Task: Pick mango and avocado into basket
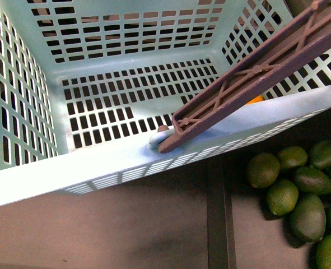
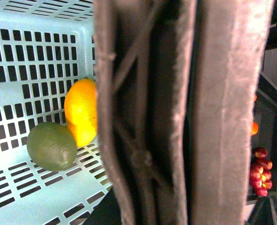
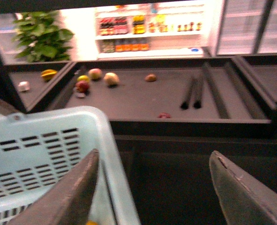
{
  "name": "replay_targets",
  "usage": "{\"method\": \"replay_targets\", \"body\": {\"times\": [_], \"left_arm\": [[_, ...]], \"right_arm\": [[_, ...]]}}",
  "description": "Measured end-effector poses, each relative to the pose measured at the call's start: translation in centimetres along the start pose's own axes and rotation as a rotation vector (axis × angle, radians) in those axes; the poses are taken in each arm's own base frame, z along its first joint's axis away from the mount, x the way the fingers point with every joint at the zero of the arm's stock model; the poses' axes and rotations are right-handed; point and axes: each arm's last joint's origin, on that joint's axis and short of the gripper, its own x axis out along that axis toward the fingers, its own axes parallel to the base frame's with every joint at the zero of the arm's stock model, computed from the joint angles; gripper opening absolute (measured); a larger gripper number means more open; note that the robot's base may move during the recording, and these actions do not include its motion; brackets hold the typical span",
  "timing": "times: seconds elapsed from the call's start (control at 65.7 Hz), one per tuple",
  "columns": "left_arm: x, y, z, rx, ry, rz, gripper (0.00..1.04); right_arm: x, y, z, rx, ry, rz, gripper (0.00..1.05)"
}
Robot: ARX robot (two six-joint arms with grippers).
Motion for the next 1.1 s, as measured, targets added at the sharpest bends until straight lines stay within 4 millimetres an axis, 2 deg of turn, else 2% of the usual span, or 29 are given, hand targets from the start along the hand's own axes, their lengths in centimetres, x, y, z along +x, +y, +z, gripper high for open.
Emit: {"method": "replay_targets", "body": {"times": [0.107, 0.243, 0.487, 1.096], "left_arm": [[0.0, 0.0, -0.1, -0.003, 0.008, -0.005, 0.14], [0.0, 0.0, 0.0, -0.002, 0.003, -0.002, 0.14], [0.0, 0.0, 0.0, -0.001, -0.001, 0.001, 0.14], [0.0, 0.0, 0.0, -0.001, 0.000, 0.000, 0.14]], "right_arm": [[-1.1, -0.5, -1.6, -0.012, 0.021, -0.002, 0.22], [-2.3, -1.0, -2.5, -0.018, 0.011, -0.002, 0.02], [-4.2, -2.4, -4.1, -0.016, 0.012, -0.010, 0.02], [-7.0, -2.4, -6.0, -0.016, 0.012, -0.006, 0.02]]}}
